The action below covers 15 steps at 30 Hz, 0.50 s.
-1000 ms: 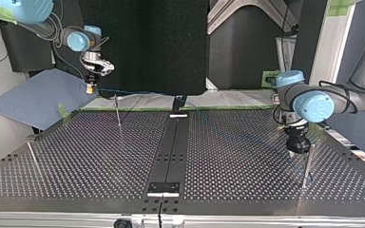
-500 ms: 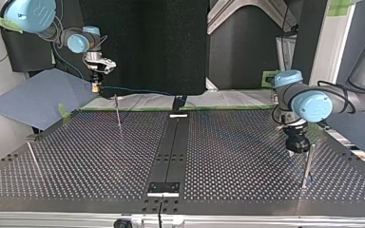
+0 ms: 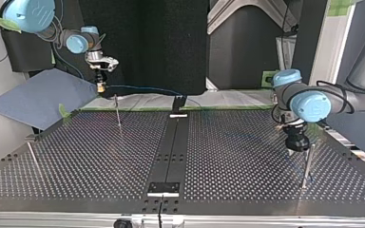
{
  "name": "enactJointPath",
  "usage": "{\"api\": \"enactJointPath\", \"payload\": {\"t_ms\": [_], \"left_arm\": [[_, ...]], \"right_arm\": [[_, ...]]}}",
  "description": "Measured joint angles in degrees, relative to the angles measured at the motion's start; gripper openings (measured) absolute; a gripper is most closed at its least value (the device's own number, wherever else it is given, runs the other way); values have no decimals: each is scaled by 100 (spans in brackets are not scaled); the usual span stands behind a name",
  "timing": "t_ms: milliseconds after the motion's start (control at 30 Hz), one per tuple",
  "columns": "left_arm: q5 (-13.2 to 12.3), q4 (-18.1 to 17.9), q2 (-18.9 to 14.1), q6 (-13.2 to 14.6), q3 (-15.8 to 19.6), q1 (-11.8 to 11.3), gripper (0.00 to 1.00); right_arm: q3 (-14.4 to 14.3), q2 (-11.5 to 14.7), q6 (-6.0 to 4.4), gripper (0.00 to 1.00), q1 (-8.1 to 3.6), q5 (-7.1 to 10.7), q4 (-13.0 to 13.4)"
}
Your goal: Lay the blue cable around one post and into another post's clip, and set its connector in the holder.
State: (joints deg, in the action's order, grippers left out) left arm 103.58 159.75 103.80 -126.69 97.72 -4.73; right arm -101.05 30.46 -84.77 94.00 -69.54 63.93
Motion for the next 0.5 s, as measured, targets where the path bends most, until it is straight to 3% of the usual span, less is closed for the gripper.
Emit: {"api": "enactJointPath", "payload": {"t_ms": [233, 500], "left_arm": [[107, 235, -145, -54, 139, -45, 100], [113, -62, -528, 18, 524, -129, 100]], "right_arm": [[1, 0, -14, 0, 0, 320, -17], [12, 1, -15, 0, 11, 700, -38]]}}
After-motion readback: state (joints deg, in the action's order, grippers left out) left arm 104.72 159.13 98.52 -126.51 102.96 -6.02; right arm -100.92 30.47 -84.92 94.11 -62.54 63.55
